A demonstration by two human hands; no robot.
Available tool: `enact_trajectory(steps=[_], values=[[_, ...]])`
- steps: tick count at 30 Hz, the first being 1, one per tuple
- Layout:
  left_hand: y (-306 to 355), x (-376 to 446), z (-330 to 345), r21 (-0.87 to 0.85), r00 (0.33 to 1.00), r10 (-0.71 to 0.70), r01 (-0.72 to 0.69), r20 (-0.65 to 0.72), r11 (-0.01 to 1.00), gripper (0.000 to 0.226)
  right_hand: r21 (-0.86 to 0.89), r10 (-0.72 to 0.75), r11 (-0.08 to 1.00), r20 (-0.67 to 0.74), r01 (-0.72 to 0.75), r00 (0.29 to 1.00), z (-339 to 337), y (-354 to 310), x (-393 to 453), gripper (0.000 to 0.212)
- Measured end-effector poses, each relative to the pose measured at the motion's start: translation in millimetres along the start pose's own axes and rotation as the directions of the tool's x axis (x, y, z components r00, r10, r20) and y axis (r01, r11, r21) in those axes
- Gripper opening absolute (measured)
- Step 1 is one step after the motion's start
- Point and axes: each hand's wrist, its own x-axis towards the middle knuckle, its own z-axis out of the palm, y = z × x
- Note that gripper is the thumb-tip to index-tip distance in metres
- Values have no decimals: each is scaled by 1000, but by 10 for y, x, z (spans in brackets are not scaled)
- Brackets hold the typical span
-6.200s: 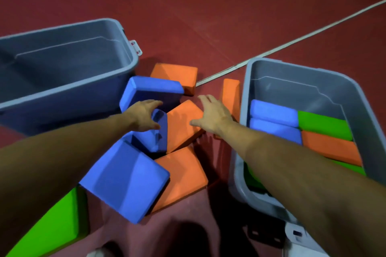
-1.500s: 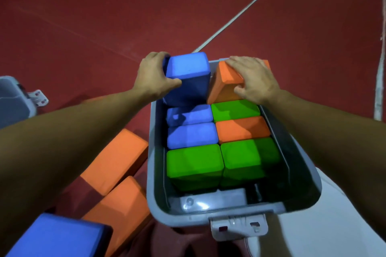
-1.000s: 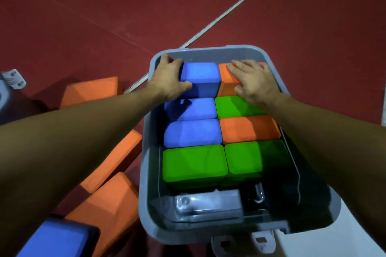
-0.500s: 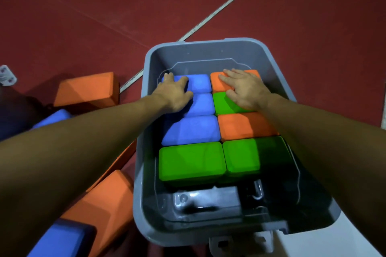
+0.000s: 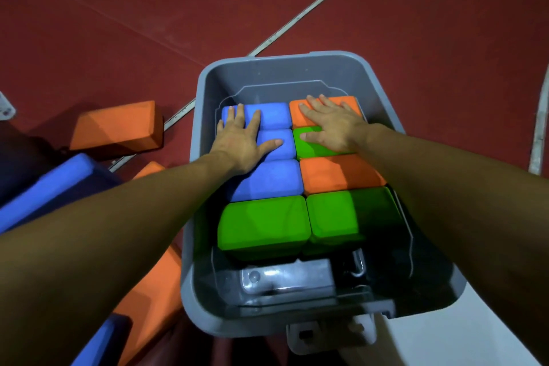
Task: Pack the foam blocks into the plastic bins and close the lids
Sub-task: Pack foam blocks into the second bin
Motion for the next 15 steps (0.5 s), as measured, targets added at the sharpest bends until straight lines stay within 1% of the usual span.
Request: enact_trajectory(steps=[4, 8, 15], values=[[62, -30, -5, 50, 1000, -18, 19, -6, 999, 88, -13, 15, 1000, 12, -15, 1000, -23, -36, -13, 72], [133, -83, 40, 54, 998, -69, 69, -4, 996, 86, -10, 20, 1000, 1, -20, 1000, -22, -43, -36, 71], [143, -162, 140, 48, 992, -68, 73, -104, 996, 85, -1, 13, 1000, -17, -13, 1000, 1, -66, -43, 67]])
